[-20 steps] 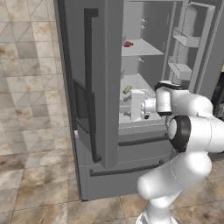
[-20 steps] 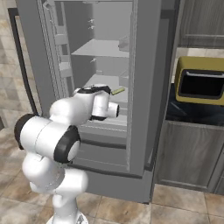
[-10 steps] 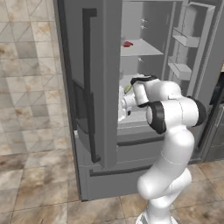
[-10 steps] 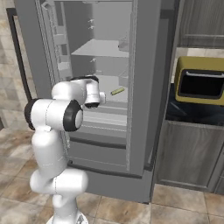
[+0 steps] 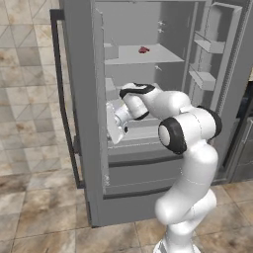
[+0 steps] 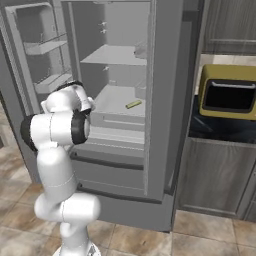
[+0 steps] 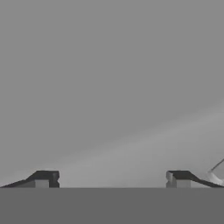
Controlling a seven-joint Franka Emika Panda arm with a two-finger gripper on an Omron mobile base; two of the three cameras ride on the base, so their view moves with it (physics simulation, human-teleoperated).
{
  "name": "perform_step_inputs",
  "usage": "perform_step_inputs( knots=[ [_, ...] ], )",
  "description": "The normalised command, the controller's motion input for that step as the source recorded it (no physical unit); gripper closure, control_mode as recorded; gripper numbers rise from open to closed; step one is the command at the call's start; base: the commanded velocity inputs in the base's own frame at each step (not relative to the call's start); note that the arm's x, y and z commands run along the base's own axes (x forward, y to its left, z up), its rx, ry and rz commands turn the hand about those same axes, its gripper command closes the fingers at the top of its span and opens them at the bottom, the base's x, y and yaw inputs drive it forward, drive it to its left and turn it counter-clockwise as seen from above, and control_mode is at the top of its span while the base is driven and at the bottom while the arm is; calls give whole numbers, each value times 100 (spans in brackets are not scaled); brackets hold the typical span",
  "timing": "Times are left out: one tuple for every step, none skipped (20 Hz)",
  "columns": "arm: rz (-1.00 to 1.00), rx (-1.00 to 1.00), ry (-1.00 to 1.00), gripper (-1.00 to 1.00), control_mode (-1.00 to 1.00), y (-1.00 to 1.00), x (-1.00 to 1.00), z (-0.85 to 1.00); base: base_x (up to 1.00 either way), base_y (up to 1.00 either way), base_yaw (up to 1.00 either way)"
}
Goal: Retrieve the butter from the fridge and place it on a plate on the dining table. Then retrieve the butter knife by the fridge and place it near the plate.
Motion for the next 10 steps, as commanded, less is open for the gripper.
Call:
perform_step_inputs(
  knots=[
    [7,-9,-4,-100,-100,100,-59,0,0,0,0],
    [2,-8,-4,-100,-100,100,-48,0,0,0,0],
    [0,-3,-3,-100,-100,36,-49,-1,0,0,0],
    [0,0,-2,-100,-100,-3,-34,0,0,0,0],
    [0,0,-3,-100,-100,-80,-23,0,0,0,0],
    [0,2,-3,-100,-100,-100,-49,0,0,0,0],
    [0,0,-4,-100,-100,-100,-49,0,0,0,0],
    [-1,0,-13,-100,-100,-100,-75,0,0,0,0],
    [-5,-3,-12,-100,-100,-100,-64,0,0,0,0],
    [-6,-7,-25,-100,-100,-100,-84,0,0,0,0]
  ],
)
